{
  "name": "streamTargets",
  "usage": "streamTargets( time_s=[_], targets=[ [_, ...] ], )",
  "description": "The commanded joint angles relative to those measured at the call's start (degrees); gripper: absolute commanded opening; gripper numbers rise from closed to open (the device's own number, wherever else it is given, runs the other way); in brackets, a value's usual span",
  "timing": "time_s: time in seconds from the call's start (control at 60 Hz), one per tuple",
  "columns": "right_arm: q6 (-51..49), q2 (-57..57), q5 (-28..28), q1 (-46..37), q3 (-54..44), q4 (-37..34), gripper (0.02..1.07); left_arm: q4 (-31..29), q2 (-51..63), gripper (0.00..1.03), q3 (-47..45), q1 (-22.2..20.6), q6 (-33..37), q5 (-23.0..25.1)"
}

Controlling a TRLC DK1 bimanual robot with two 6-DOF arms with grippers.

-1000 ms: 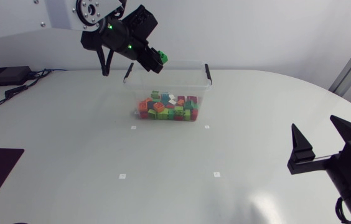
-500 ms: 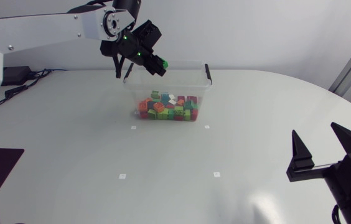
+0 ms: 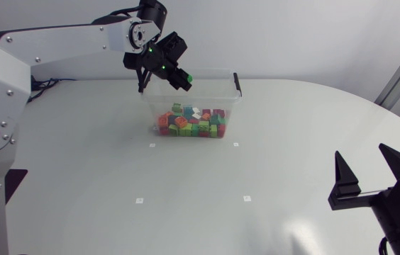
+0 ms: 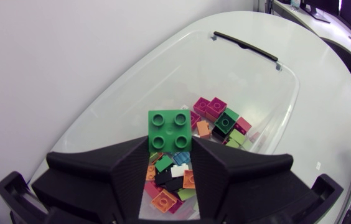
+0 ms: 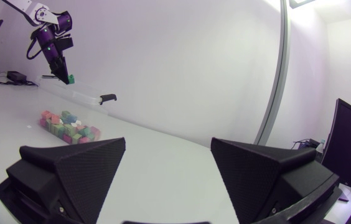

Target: Place the duplo bricks in the container

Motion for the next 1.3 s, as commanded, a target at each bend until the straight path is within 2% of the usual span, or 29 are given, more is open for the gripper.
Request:
streamTargets(
  time_s=[0.0,0.15,0.233,0.283,0.3,0.317,0.35,0.383,0.583,1.017,1.133,1.283],
  targets=[
    [0.17,-0.34,0.33,0.78,-1.26,-0.91,1.03,-0.25,2.80,0.30,2.60,0.12,-1.91,-0.53],
    [-0.19,-0.08,0.41,0.78,-1.26,-2.58,1.03,-0.25,4.12,0.31,3.74,0.12,-2.18,-1.14],
    [-0.10,-0.25,0.41,0.34,-1.26,-2.84,1.03,-0.25,5.52,0.50,4.62,0.12,-2.18,-2.11],
    [-0.10,-0.25,0.33,-0.01,-1.26,-2.93,1.03,-0.60,5.87,0.68,4.71,0.03,-1.91,-2.81],
    [-0.10,-0.25,0.33,-0.10,-1.26,-2.93,1.03,-0.69,5.96,0.70,4.71,0.03,-1.91,-2.90],
    [-0.10,-0.25,0.33,-0.10,-1.26,-3.02,1.03,-1.13,5.96,0.84,4.71,-0.06,-1.83,-3.07],
    [-0.10,-0.25,0.15,-0.10,-1.26,-3.02,1.03,-1.48,5.96,0.95,4.62,-0.06,-1.83,-3.43],
    [-0.10,-0.25,-0.11,-0.10,-1.26,-3.02,1.03,-2.09,5.61,0.99,4.53,-0.06,-1.74,-3.51],
    [-0.10,-0.25,-0.82,0.26,-1.26,-3.20,1.03,-3.15,-1.24,0.99,1.10,0.47,-1.74,-3.51],
    [1.22,-0.25,-2.22,1.22,-1.26,-3.55,1.03,-0.86,-24.36,0.99,-16.56,3.54,-2.27,-4.04],
    [5.18,-0.25,-1.87,-0.01,-1.26,-3.55,1.03,2.92,-31.57,0.99,-23.86,5.04,-3.50,-4.04],
    [8.95,-0.34,-1.96,-0.27,-1.17,-3.55,1.03,13.99,-42.99,0.99,-37.04,7.15,-5.34,-4.04]
  ],
)
